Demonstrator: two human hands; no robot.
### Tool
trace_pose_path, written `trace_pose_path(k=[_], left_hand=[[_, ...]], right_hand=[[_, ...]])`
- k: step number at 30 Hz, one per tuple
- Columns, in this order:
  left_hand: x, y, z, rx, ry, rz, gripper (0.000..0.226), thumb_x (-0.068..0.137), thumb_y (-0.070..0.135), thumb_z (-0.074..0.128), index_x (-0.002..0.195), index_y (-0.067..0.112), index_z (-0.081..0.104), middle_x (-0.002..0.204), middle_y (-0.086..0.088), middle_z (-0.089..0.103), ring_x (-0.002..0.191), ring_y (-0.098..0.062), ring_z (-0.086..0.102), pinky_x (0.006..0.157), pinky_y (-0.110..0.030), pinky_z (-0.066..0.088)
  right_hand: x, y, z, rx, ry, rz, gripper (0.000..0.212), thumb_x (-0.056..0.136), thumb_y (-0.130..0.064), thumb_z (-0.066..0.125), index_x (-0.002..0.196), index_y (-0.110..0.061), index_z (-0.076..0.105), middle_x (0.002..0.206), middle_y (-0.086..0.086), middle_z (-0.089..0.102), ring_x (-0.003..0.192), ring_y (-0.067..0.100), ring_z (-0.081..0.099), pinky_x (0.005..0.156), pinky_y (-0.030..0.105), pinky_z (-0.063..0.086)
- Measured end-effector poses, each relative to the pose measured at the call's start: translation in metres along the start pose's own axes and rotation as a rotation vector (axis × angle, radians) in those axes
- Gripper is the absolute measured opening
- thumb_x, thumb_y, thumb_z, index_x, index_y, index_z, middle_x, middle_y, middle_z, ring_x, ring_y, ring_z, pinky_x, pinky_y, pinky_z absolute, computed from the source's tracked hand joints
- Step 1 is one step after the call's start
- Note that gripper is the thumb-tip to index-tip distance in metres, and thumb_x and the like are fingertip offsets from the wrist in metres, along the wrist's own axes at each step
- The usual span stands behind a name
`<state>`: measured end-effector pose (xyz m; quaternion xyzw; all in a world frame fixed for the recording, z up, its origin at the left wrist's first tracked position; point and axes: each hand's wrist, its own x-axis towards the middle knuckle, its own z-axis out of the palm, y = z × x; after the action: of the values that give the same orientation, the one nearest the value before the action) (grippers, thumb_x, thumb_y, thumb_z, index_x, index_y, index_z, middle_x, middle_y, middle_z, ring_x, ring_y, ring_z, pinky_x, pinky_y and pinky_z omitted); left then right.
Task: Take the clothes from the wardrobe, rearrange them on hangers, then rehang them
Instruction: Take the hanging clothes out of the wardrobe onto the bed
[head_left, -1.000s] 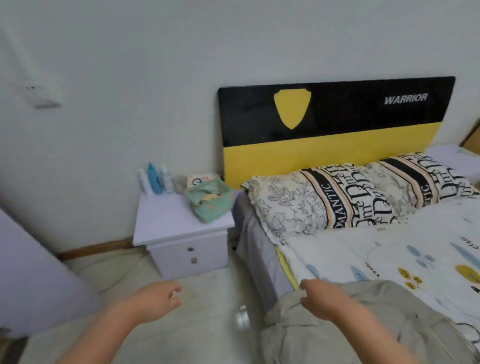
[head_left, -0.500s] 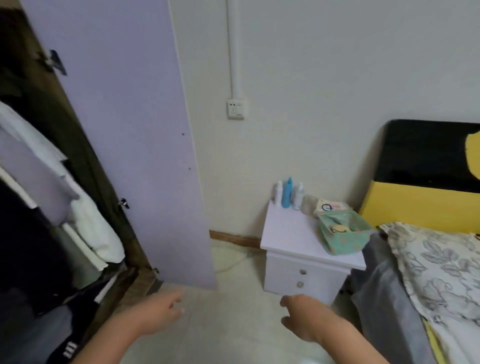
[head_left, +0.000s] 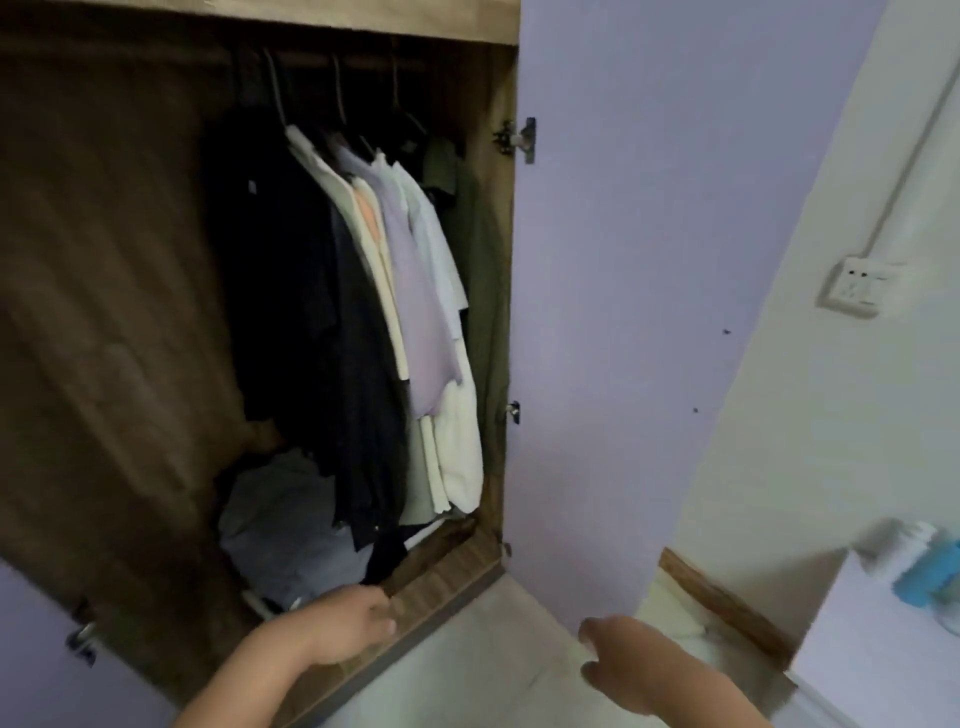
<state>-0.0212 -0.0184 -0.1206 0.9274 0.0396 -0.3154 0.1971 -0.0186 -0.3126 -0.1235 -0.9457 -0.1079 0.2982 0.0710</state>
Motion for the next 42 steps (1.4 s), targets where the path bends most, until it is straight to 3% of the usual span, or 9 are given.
trace_pose_path(k=[5, 10, 15, 24, 29, 33, 36, 40, 42], left_hand=[[0.013, -0.012, -0.033, -0.129, 0.098, -0.078, 0.038, 0.101, 0.032, 0.034, 0.132, 0.012, 0.043, 0.138, -0.002, 0.045, 0.123, -0.014, 0.044, 0.081, -0.017, 0.032], [0.02, -0.026, -0.062, -0.222, 0.175, -0.159, 0.038, 0.101, 0.03, 0.035, 0.134, 0.014, 0.042, 0.132, -0.001, 0.049, 0.125, -0.015, 0.045, 0.091, -0.019, 0.038], [0.031, -0.049, -0.104, -0.352, 0.266, -0.153, 0.037, 0.099, 0.032, 0.04, 0.132, 0.016, 0.044, 0.134, -0.003, 0.05, 0.122, -0.014, 0.047, 0.098, -0.021, 0.038], [0.087, -0.096, -0.214, -0.355, 0.531, -0.004, 0.04, 0.096, 0.032, 0.048, 0.135, 0.023, 0.043, 0.13, 0.003, 0.053, 0.114, -0.007, 0.051, 0.097, -0.016, 0.038], [0.107, -0.101, -0.285, -0.367, 0.705, 0.178, 0.044, 0.095, 0.027, 0.05, 0.137, 0.025, 0.04, 0.135, 0.004, 0.048, 0.115, -0.007, 0.05, 0.097, -0.018, 0.041], [0.111, -0.096, -0.322, -0.396, 0.811, 0.32, 0.058, 0.094, 0.025, 0.051, 0.145, 0.028, 0.023, 0.146, 0.008, 0.034, 0.129, -0.007, 0.038, 0.107, -0.02, 0.031], [0.11, -0.096, -0.337, -0.505, 0.912, 0.435, 0.067, 0.094, 0.02, 0.052, 0.145, 0.038, 0.013, 0.145, 0.018, 0.024, 0.134, 0.001, 0.023, 0.112, -0.02, 0.02], [0.105, -0.1, -0.351, -0.64, 0.941, 0.583, 0.068, 0.094, 0.017, 0.051, 0.124, 0.067, 0.015, 0.14, 0.034, 0.019, 0.132, 0.012, 0.018, 0.107, -0.012, 0.018], [0.101, -0.099, -0.356, -0.672, 0.959, 0.614, 0.07, 0.094, 0.016, 0.051, 0.12, 0.071, 0.016, 0.131, 0.047, 0.02, 0.131, 0.015, 0.019, 0.1, 0.0, 0.02]], right_hand=[[0.065, -0.013, -0.059, -0.127, 0.043, -0.132, 0.048, 0.095, -0.028, 0.042, 0.142, -0.018, 0.036, 0.147, 0.003, 0.038, 0.135, 0.019, 0.036, 0.107, 0.029, 0.03], [0.121, -0.052, -0.111, -0.088, 0.089, -0.265, 0.038, 0.101, -0.02, 0.032, 0.138, -0.015, 0.041, 0.142, 0.002, 0.043, 0.128, 0.015, 0.044, 0.096, 0.014, 0.029], [0.156, -0.11, -0.172, -0.009, 0.265, -0.465, 0.034, 0.097, -0.021, 0.044, 0.131, -0.019, 0.049, 0.122, 0.005, 0.059, 0.097, 0.013, 0.058, 0.075, 0.016, 0.045], [0.174, -0.252, -0.291, 0.672, 0.725, -0.742, 0.047, 0.09, -0.003, 0.045, 0.134, -0.019, 0.048, 0.128, -0.002, 0.055, 0.11, 0.005, 0.051, 0.088, 0.012, 0.036], [0.19, -0.319, -0.328, 0.556, 0.923, -0.767, 0.057, 0.087, -0.002, 0.046, 0.142, -0.013, 0.036, 0.142, 0.003, 0.043, 0.127, 0.011, 0.041, 0.101, 0.013, 0.029], [0.208, -0.351, -0.337, 0.589, 0.825, -0.706, 0.064, 0.088, -0.002, 0.046, 0.148, -0.009, 0.023, 0.146, 0.009, 0.038, 0.136, 0.02, 0.033, 0.107, 0.023, 0.027], [0.215, -0.371, -0.346, 0.921, 0.625, -0.718, 0.052, 0.091, -0.007, 0.049, 0.142, -0.011, 0.038, 0.119, 0.005, 0.06, 0.113, 0.018, 0.055, 0.102, 0.028, 0.041], [0.224, -0.399, -0.363, 1.237, 0.226, -0.733, 0.037, 0.095, -0.014, 0.049, 0.131, -0.012, 0.051, 0.12, 0.01, 0.063, 0.11, 0.023, 0.06, 0.101, 0.039, 0.046], [0.227, -0.413, -0.369, 1.289, 0.206, -0.757, 0.032, 0.095, -0.003, 0.043, 0.124, -0.012, 0.056, 0.118, 0.013, 0.064, 0.108, 0.025, 0.062, 0.095, 0.037, 0.05]])
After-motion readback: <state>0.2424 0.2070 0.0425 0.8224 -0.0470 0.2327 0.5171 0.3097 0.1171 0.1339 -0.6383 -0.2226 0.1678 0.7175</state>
